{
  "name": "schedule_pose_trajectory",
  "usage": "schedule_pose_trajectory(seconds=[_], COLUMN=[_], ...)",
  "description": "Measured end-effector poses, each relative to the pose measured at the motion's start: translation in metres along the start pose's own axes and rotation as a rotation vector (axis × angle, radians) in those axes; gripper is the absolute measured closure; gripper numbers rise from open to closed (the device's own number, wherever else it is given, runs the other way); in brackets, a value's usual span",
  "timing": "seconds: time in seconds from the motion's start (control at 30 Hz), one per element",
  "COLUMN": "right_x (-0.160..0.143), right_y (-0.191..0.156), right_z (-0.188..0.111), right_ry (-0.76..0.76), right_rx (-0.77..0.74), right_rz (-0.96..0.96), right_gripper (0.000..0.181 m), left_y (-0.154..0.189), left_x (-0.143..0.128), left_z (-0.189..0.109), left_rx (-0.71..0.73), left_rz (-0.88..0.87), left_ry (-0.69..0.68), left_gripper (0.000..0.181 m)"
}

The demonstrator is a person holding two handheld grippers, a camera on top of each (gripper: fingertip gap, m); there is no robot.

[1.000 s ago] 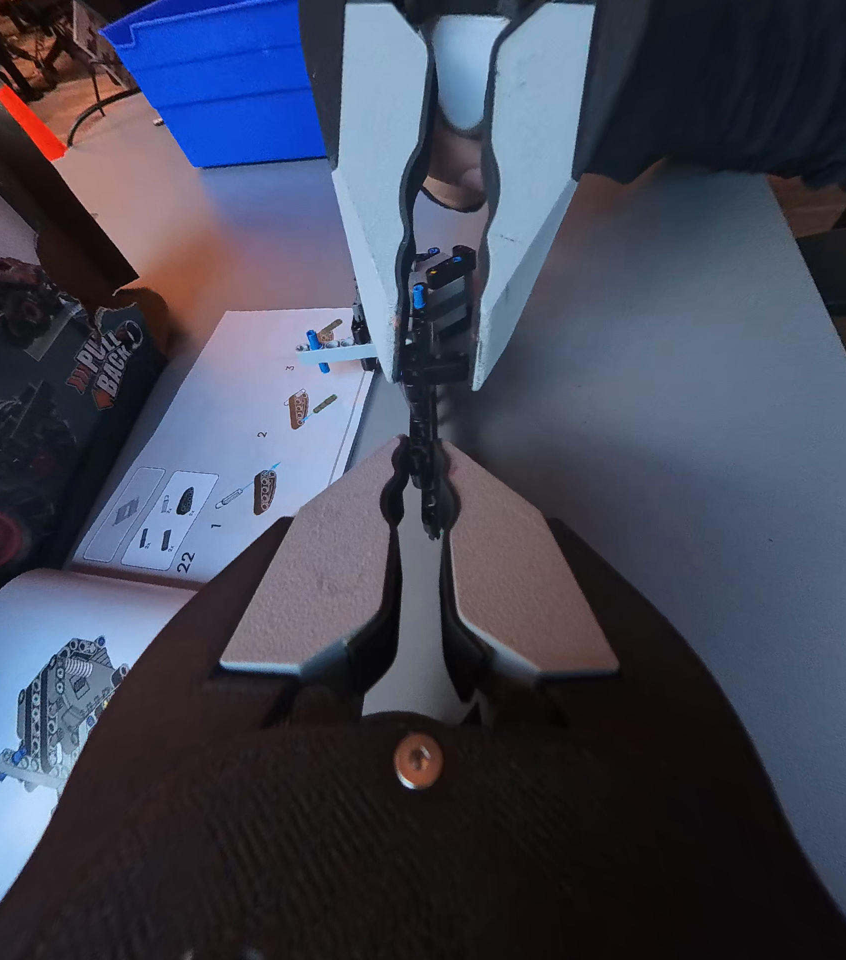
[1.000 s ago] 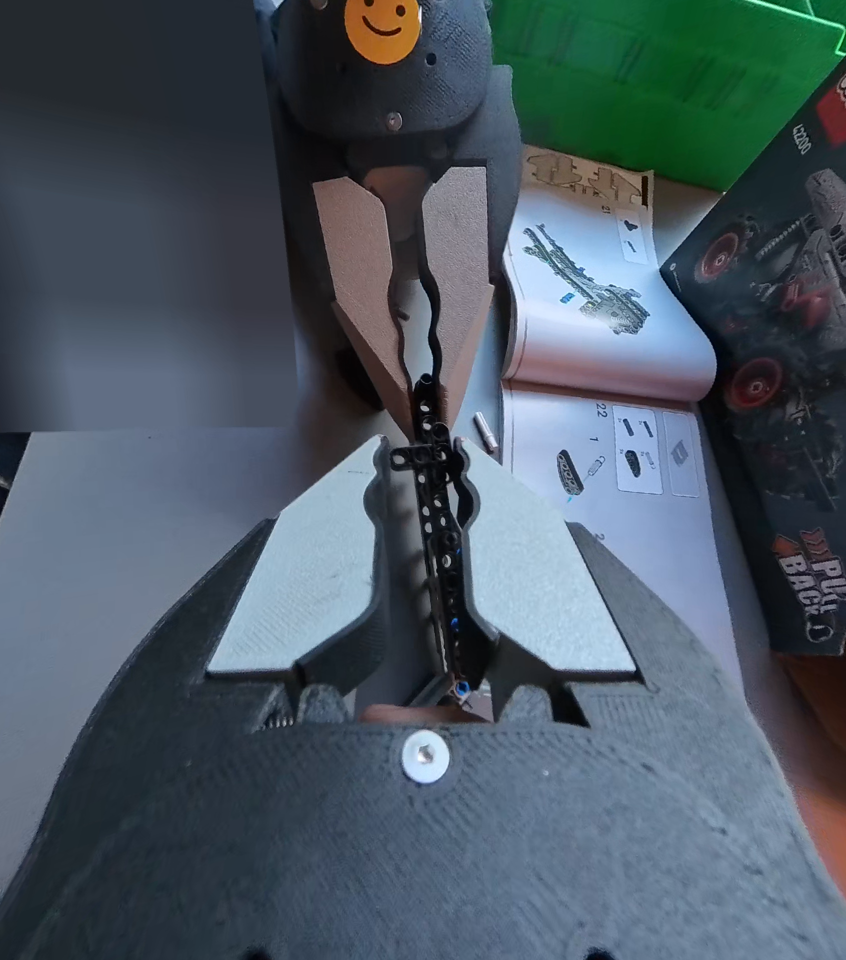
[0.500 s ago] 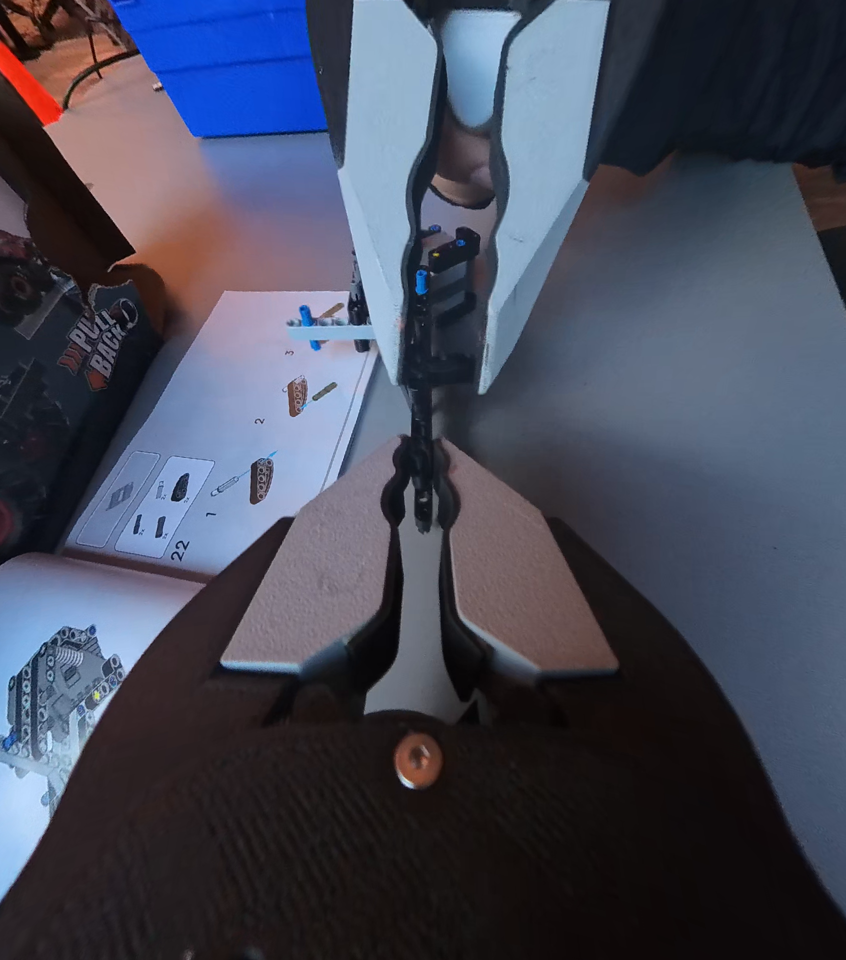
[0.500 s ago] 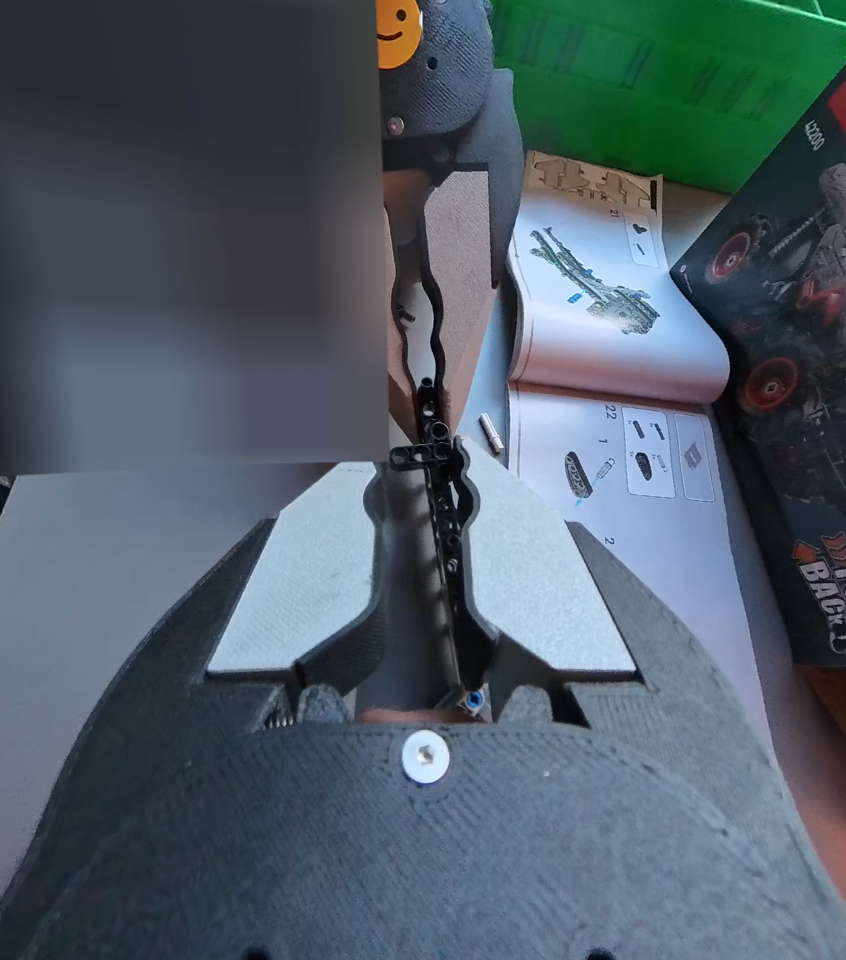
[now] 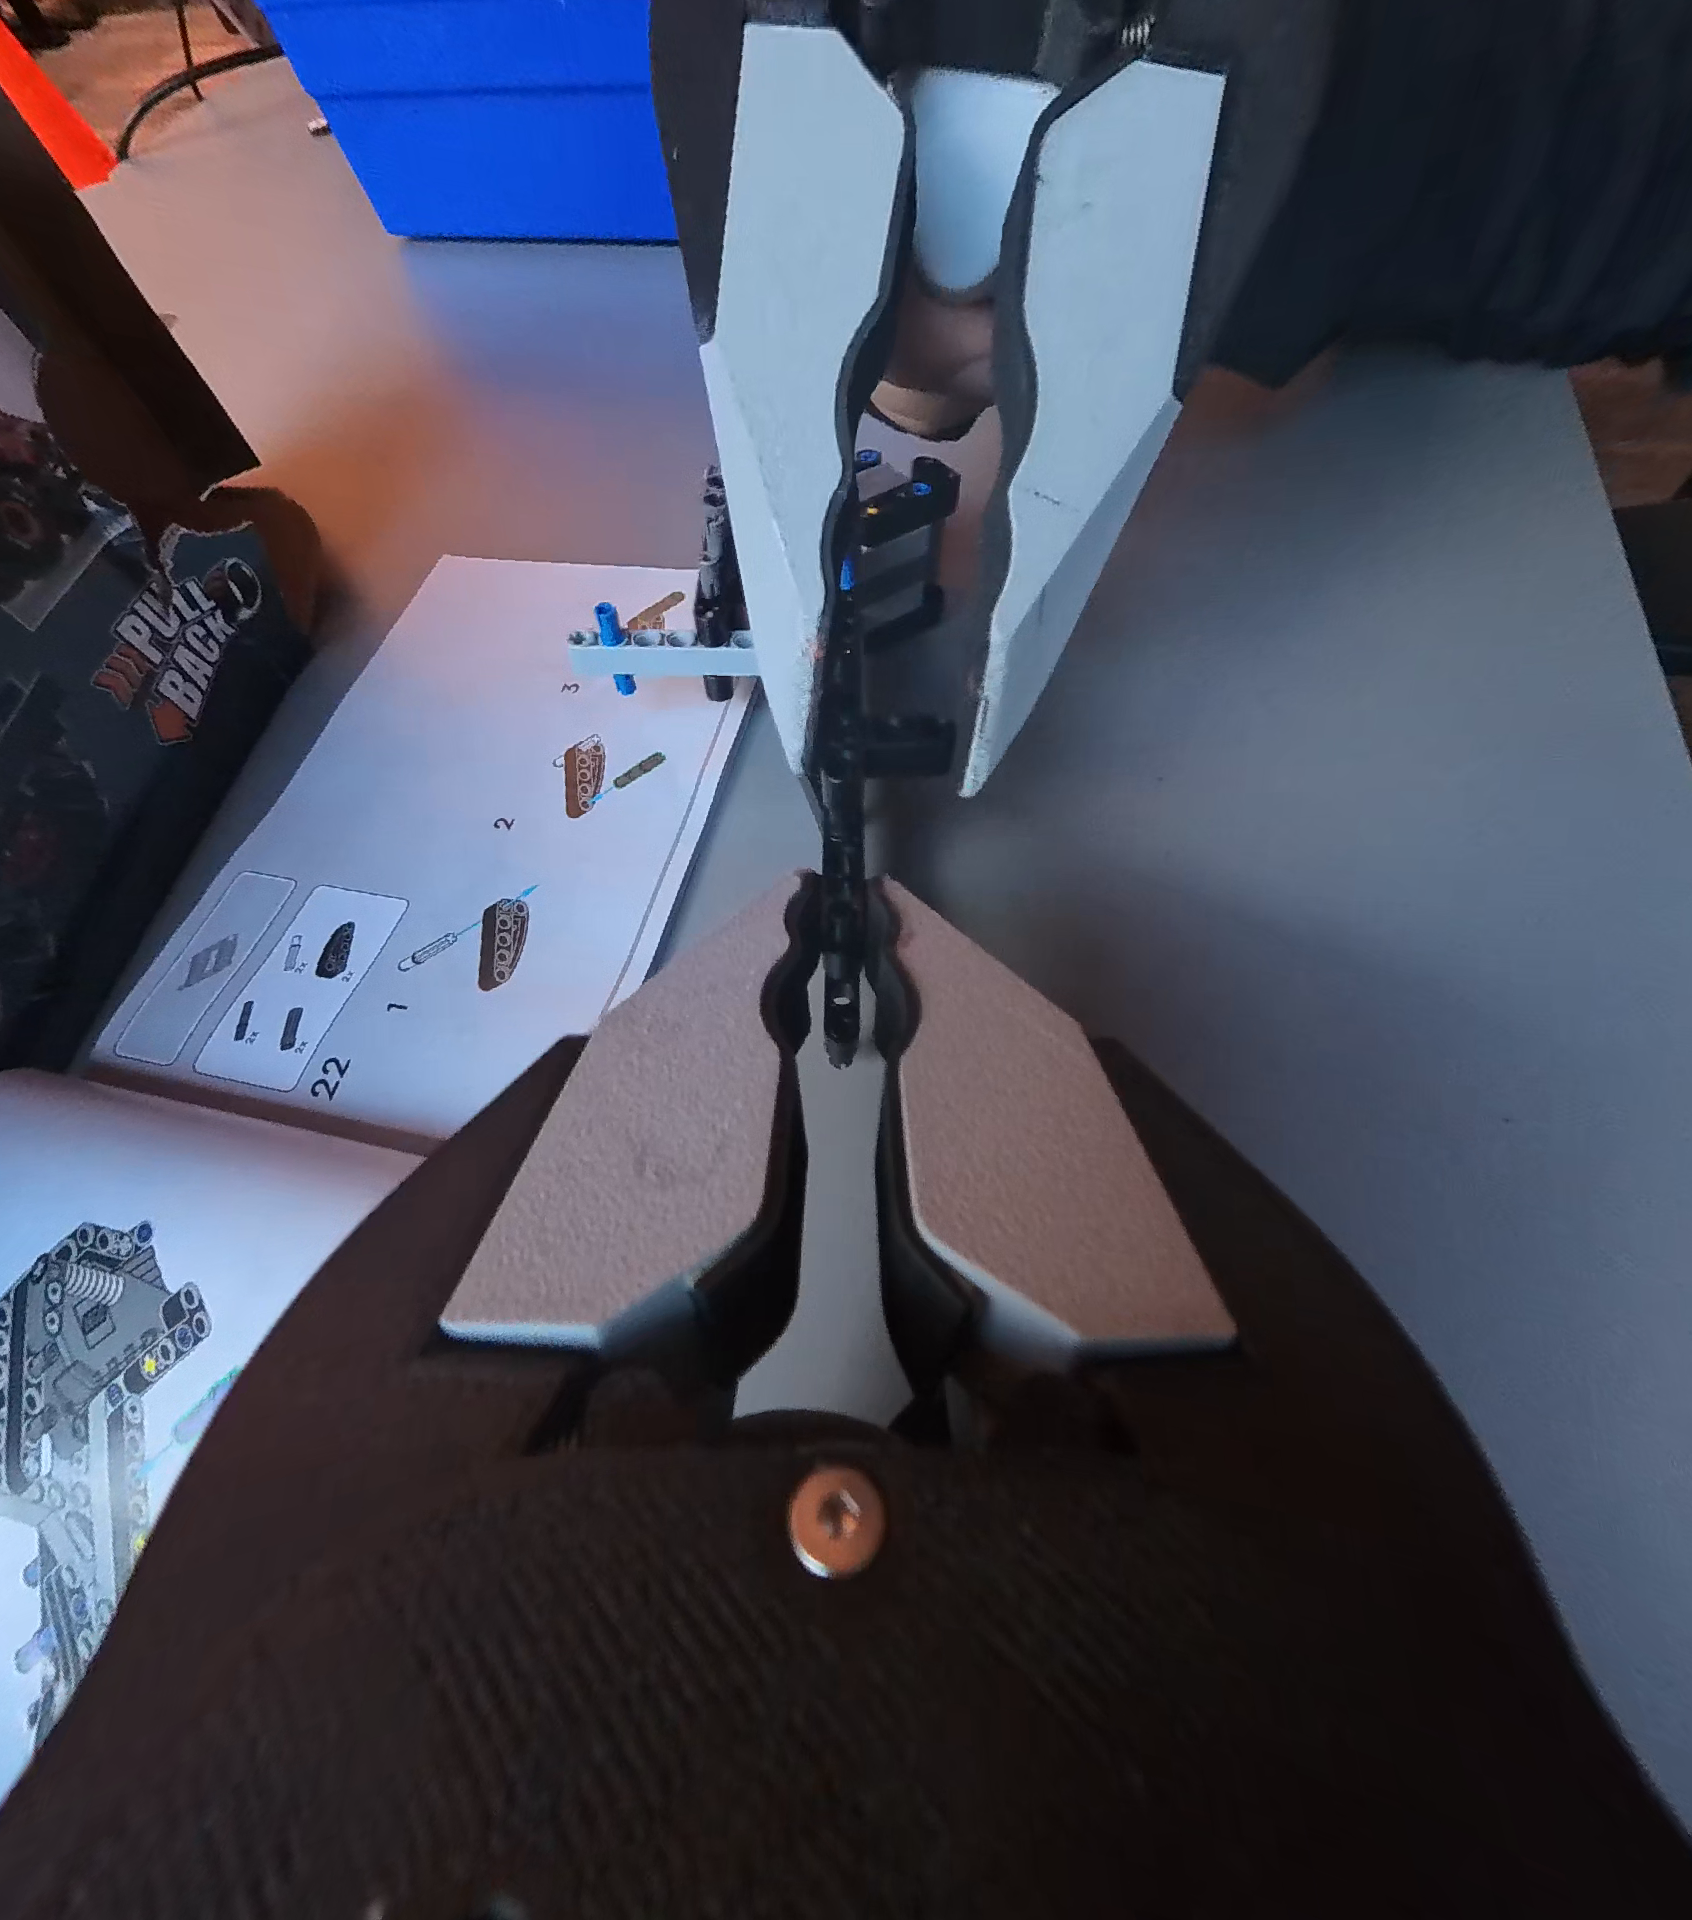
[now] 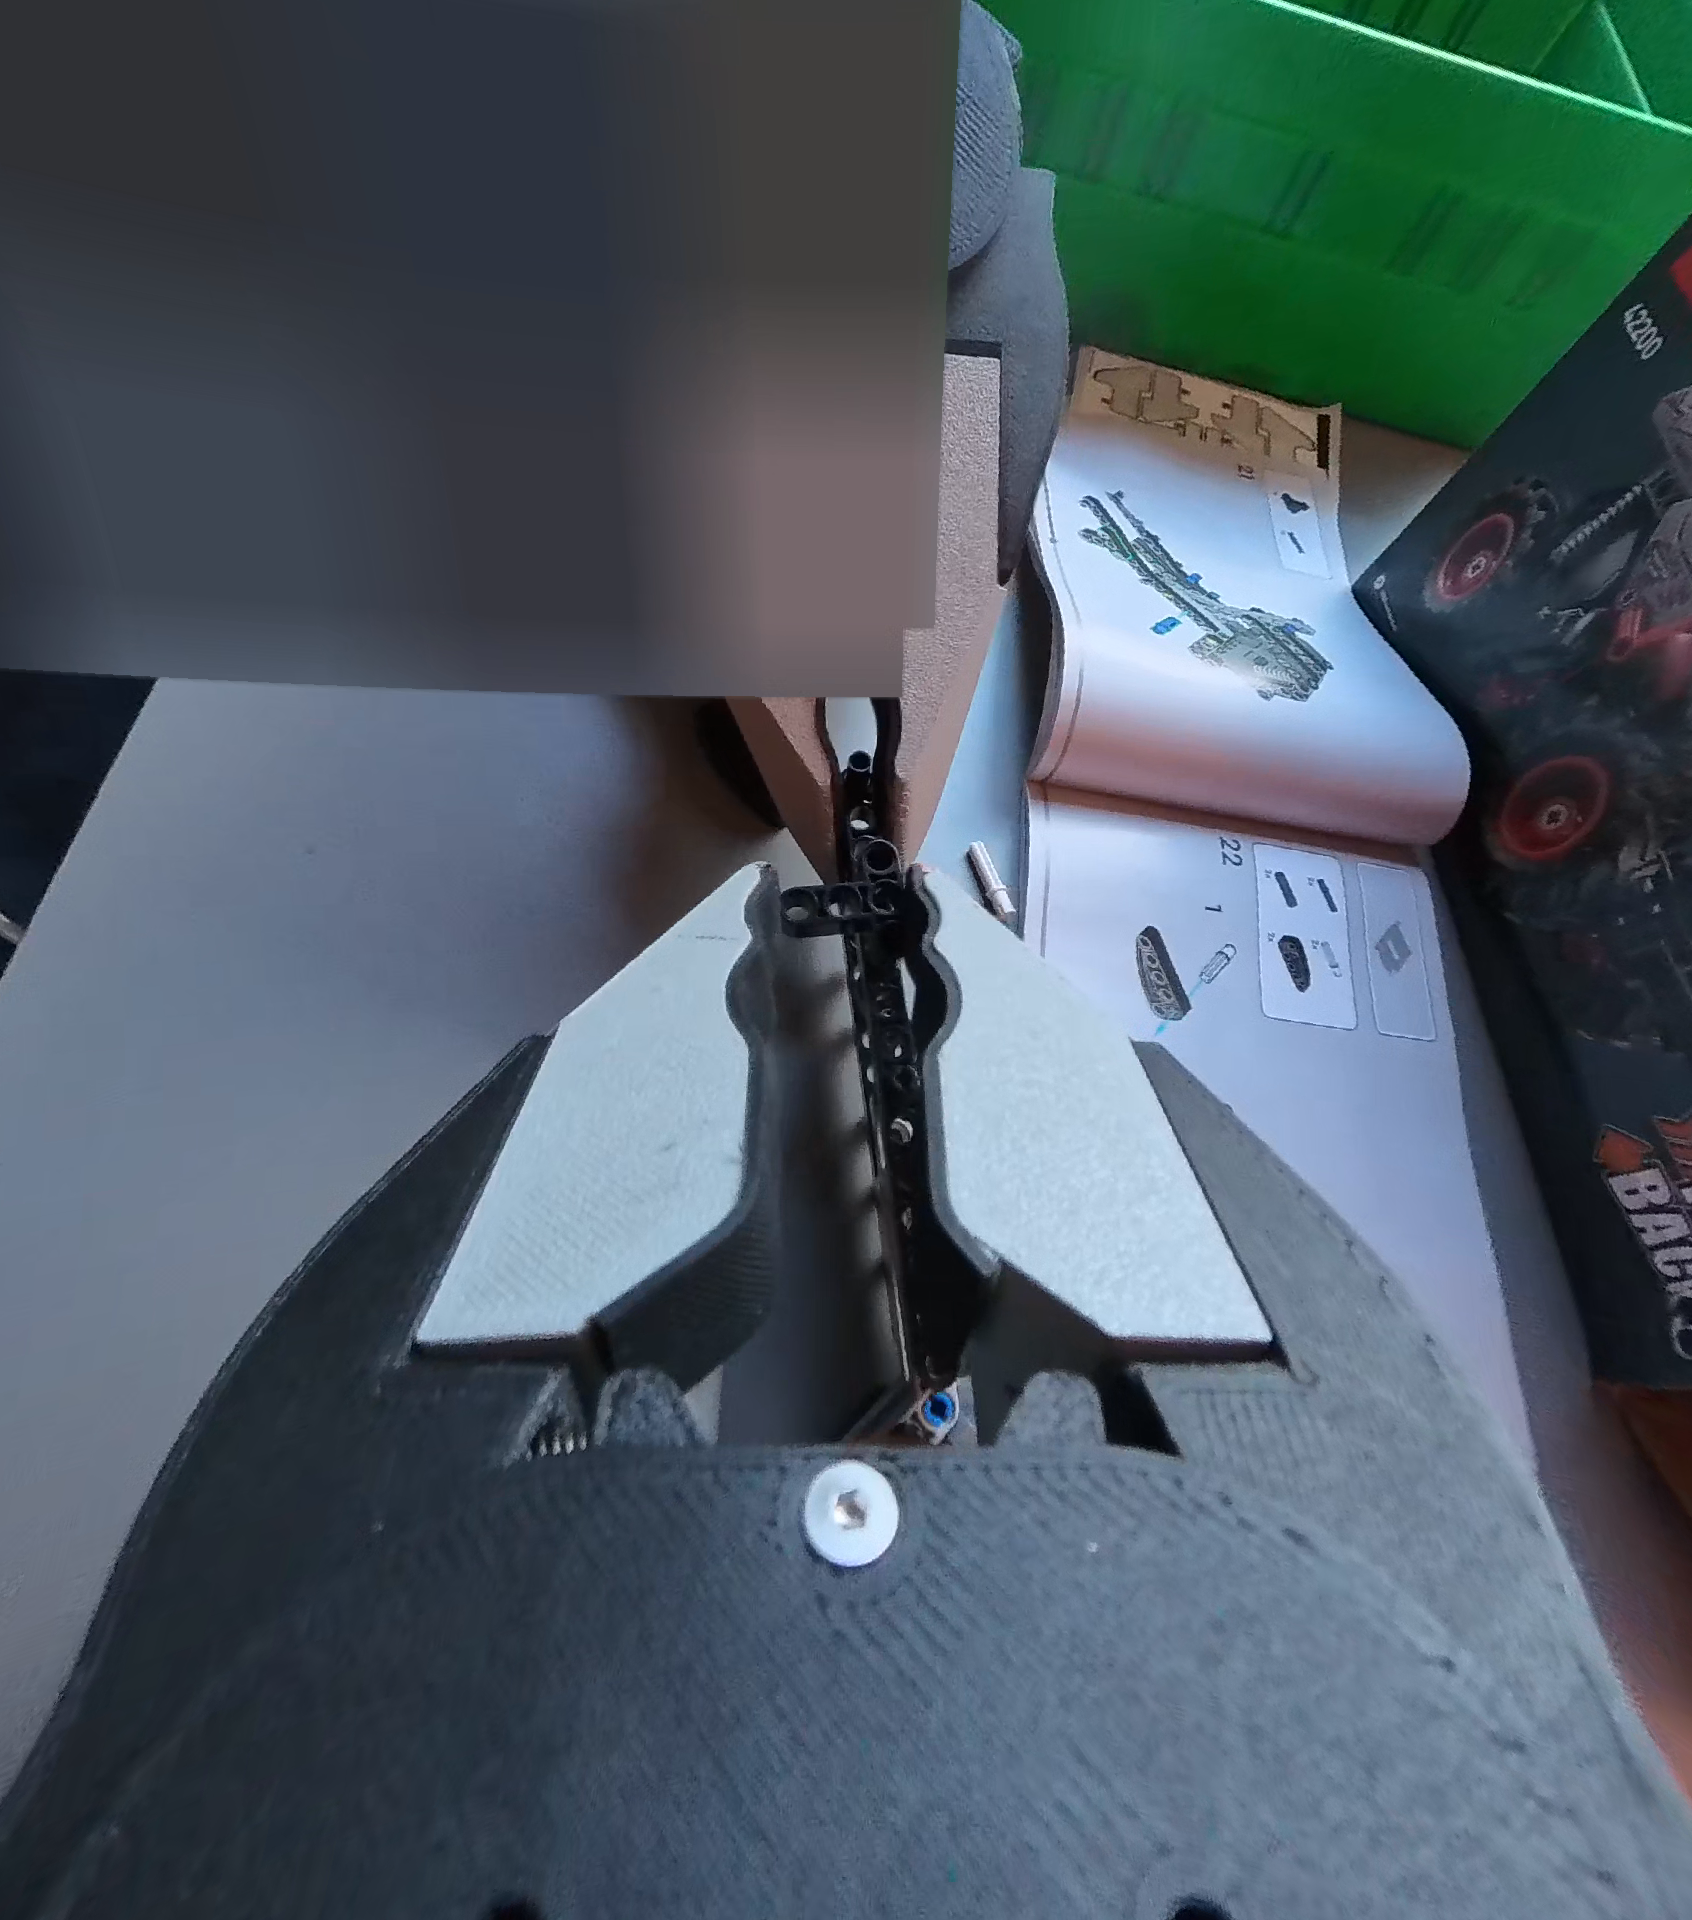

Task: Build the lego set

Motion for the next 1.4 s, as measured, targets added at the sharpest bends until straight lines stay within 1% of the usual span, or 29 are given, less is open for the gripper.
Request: schedule_pose_trajectory(seconds=[0.1, 0.23, 0.37, 0.5, 0.53, 0.67, 0.8, 0.93, 1.03, 1.17, 1.2, 1.3, 1.4], right_x=[-0.0007, -0.0007, -0.0003, 0.0014, 0.0014, -0.0006, 0.0008, 0.0009, 0.0011, -0.0005, -0.0007, -0.0001, 0.0001], right_y=[0.0022, 0.0033, -0.0008, -0.0016, -0.0016, 0.0011, 0.0028, 0.0048, 0.0031, 0.0025, 0.0016, 0.0033, 0.0065], right_z=[-0.0003, 0.0007, 0.0021, 0.0029, 0.0025, -0.0027, 0.0007, -0.0016, 0.0007, 0.0027, 0.0033, 0.0013, 0.0032], right_ry=[0.018, 0.008, -0.021, -0.097, -0.097, -0.011, -0.045, -0.028, -0.051, -0.068, -0.065, -0.020, 0.013], right_rx=[0.041, 0.047, -0.009, -0.049, -0.044, 0.047, 0.057, 0.094, 0.052, -0.036, -0.047, 0.011, 0.046], right_rz=[0.036, 0.047, -0.021, -0.073, -0.068, 0.037, 0.045, 0.107, 0.074, -0.022, -0.019, 0.119, 0.208], right_gripper=[0.160, 0.160, 0.160, 0.159, 0.160, 0.160, 0.160, 0.160, 0.160, 0.160, 0.160, 0.160, 0.160], left_y=[0.0000, -0.0006, -0.0002, -0.0001, 0.0001, 0.0019, 0.0007, 0.0018, 0.0008, -0.0018, -0.0017, -0.0005, -0.0019], left_x=[-0.0001, -0.0007, -0.0013, -0.0015, -0.0012, 0.0021, -0.0004, 0.0022, -0.0005, -0.0014, -0.0021, -0.0015, -0.0034], left_z=[0.0001, 0.0003, 0.0002, 0.0010, 0.0011, 0.0007, 0.0008, 0.0008, 0.0010, 0.0014, 0.0014, 0.0016, 0.0014], left_rx=[0.003, 0.002, 0.005, 0.015, 0.011, 0.006, 0.009, 0.023, 0.015, 0.012, 0.008, 0.004, -0.015], left_rz=[0.001, -0.012, -0.006, 0.002, -0.002, -0.005, -0.009, 0.009, -0.015, -0.056, -0.059, -0.067, -0.096], left_ry=[-0.002, -0.010, -0.015, -0.020, -0.018, -0.002, -0.016, -0.017, -0.018, -0.021, -0.025, -0.021, -0.032], left_gripper=[0.177, 0.178, 0.177, 0.177, 0.178, 0.177, 0.177, 0.177, 0.177, 0.178, 0.177, 0.177, 0.177])
Point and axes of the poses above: each gripper's, where its closed fingertips meet, z out along the fingers, x out of its top, y = z × x across the jaws, the point moved 6 cm from there along -z, back along the fingers, and after that the axes turned 4 degrees about x, right-handed, at the moved point
